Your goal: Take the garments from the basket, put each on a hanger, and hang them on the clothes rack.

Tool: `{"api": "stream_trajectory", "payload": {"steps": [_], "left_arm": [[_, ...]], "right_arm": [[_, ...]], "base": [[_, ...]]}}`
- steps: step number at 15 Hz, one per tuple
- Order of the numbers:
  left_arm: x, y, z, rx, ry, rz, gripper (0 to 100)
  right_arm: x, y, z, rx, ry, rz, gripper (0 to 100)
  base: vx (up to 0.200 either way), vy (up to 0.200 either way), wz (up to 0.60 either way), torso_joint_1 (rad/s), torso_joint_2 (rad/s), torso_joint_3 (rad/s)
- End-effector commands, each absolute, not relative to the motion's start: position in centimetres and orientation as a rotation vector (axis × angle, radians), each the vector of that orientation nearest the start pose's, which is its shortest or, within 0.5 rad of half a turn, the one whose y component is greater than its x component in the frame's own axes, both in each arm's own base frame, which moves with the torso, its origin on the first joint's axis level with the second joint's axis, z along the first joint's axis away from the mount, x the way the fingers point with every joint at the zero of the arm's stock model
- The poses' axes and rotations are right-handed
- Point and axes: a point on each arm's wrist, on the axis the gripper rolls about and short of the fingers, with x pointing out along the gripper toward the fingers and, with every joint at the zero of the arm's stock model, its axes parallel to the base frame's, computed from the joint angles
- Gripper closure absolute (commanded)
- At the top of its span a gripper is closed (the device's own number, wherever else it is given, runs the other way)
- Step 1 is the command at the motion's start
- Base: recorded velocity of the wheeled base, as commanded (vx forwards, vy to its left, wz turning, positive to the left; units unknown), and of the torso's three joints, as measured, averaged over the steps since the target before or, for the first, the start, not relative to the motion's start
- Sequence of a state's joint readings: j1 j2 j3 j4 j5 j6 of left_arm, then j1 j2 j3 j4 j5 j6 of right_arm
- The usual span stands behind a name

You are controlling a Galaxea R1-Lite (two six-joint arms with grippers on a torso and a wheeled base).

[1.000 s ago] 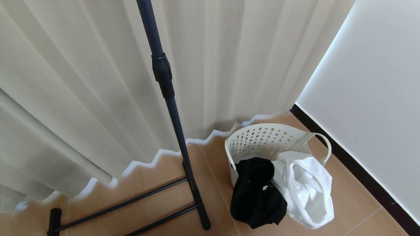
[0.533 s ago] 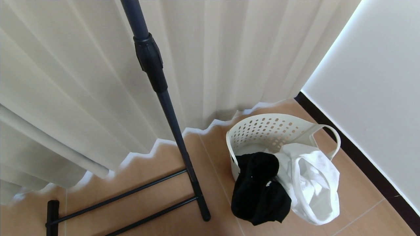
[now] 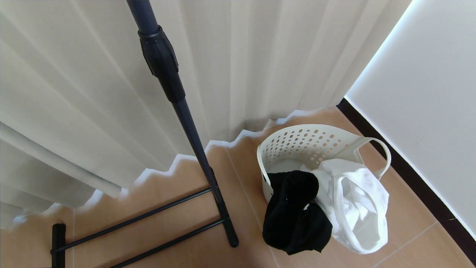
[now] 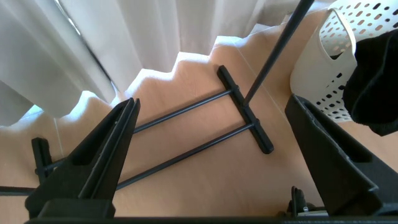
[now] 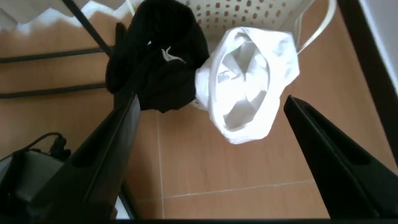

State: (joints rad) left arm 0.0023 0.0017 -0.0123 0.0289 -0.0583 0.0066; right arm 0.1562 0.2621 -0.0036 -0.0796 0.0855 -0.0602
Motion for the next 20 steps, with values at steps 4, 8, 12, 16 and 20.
{"api": "stream_trajectory", "payload": {"steps": [4,8,12,16,20], "left_arm": [[-2.4,-0.1,7.6,0.006,0.018,-0.055,0],[-2.4,-0.1,7.6,0.006,0.018,-0.055,0],[-2.4,-0.1,7.6,0.006,0.018,-0.055,0],[-2.4,-0.1,7.6,0.006,0.018,-0.055,0],[-2.4,-0.1,7.6,0.006,0.018,-0.054,0]], "right_arm": [[8.2,2.8,12.6,-0.176,0.413,0.421,0],[13.9,4.6,14.1,-0.380,0.458,0.467,0],[21.3,7.5,13.5,-0.692,0.538,0.414,0],[24.8,10.4,12.4,-0.824,0.555,0.443,0],[27.6,12.0,11.6,-0.858,0.571,0.407,0]], "base": [[0.000,0.000,0.00,0.000,0.00,0.000],[0.000,0.000,0.00,0.000,0.00,0.000],[0.000,0.000,0.00,0.000,0.00,0.000],[0.000,0.000,0.00,0.000,0.00,0.000],[0.000,0.000,0.00,0.000,0.00,0.000]]}}
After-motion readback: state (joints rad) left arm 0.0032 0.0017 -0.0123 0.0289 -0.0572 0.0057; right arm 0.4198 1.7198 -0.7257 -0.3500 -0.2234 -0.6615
